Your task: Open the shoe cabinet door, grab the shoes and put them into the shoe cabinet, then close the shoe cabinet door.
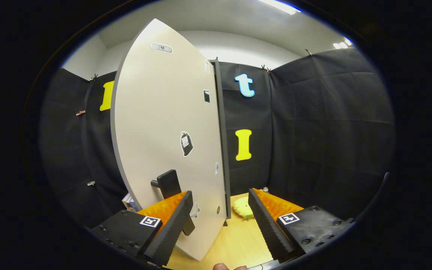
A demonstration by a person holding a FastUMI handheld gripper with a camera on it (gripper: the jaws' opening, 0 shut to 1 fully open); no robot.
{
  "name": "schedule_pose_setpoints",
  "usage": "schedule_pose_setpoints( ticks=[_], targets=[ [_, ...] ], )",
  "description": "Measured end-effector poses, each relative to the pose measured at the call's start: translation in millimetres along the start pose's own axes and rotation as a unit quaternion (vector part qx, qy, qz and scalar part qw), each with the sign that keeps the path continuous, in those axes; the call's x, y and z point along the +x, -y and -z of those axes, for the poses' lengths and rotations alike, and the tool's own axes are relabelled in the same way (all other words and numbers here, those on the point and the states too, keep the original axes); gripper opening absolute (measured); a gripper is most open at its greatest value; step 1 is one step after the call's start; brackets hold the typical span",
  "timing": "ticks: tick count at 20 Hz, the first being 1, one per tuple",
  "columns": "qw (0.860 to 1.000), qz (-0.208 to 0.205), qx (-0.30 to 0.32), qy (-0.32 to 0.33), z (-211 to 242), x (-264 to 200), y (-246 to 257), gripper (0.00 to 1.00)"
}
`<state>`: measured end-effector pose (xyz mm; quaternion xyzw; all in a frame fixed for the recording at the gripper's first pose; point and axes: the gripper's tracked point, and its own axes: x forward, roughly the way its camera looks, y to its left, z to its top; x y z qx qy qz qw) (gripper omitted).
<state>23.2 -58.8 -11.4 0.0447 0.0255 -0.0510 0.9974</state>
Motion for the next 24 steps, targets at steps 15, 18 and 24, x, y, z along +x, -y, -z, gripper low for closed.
schedule_pose_setpoints(
  ticks=[15, 18, 24],
  targets=[
    [0.997, -0.078, -0.01, 0.004, -1.1, 42.2, -121.3, 0.98],
    [0.997, -0.078, -0.008, 0.015, -11.7, 43.3, -125.9, 0.98],
    [0.997, -0.076, -0.003, 0.025, -25.9, 44.0, -119.1, 0.98]
  ],
)
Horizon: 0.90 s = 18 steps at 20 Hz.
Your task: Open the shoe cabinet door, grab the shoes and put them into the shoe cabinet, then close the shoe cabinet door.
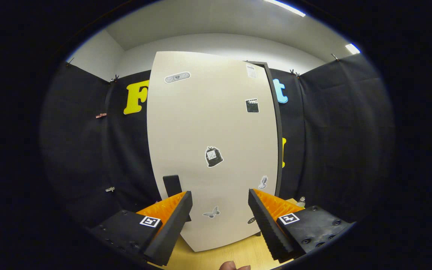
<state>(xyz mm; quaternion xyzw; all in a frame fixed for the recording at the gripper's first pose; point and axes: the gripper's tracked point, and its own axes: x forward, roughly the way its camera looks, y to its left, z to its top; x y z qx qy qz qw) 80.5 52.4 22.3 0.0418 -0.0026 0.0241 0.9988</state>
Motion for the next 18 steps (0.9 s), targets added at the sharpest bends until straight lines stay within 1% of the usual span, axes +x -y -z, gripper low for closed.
schedule_pose_setpoints(
  ticks=[18],
  targets=[
    [1.0, 0.005, -0.013, -0.007, 1.6, -14.0, 12.5, 0.98]
  ],
)
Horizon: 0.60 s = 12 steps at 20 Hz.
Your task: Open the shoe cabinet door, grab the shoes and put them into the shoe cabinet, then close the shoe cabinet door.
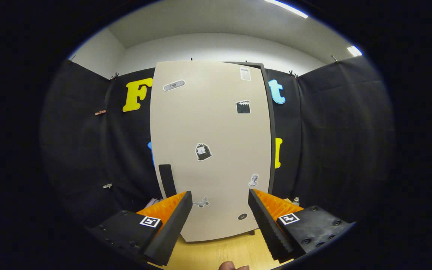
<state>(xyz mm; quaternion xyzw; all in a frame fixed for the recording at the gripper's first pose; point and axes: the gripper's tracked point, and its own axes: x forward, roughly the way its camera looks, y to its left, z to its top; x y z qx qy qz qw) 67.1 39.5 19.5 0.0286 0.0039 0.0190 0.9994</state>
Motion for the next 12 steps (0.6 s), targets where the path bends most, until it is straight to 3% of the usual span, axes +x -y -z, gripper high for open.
schedule_pose_setpoints(
  ticks=[12],
  targets=[
    [1.0, -0.005, -0.001, 0.009, -7.3, -5.7, -6.4, 0.98]
  ],
)
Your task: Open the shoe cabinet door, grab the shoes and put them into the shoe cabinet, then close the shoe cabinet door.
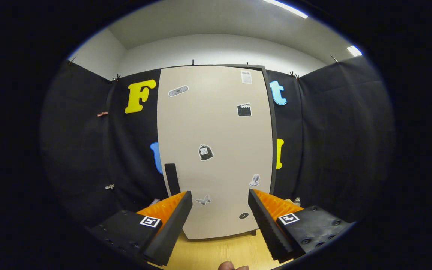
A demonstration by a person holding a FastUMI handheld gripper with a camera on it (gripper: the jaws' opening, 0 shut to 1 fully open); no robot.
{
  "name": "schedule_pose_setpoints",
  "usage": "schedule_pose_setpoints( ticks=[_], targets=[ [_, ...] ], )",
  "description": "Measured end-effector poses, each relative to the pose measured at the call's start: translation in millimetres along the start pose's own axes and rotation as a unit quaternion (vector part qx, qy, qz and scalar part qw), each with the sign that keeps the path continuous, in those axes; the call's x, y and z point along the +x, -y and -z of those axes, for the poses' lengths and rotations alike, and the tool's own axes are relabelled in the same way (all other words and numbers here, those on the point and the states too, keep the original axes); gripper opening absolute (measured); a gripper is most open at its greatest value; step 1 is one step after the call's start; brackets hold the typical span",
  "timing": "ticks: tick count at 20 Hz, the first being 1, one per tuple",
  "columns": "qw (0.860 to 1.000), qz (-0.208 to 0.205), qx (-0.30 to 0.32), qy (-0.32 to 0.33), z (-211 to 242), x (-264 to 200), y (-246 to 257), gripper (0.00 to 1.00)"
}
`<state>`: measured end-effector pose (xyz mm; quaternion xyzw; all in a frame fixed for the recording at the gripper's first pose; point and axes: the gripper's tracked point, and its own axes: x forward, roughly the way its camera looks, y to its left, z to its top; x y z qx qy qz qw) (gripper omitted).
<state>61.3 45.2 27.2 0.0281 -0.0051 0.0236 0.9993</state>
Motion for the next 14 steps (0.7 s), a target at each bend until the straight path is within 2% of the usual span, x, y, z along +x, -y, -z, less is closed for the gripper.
schedule_pose_setpoints(
  ticks=[14],
  targets=[
    [1.0, -0.004, -0.011, 0.005, -0.9, 0.4, -9.7, 0.98]
  ],
)
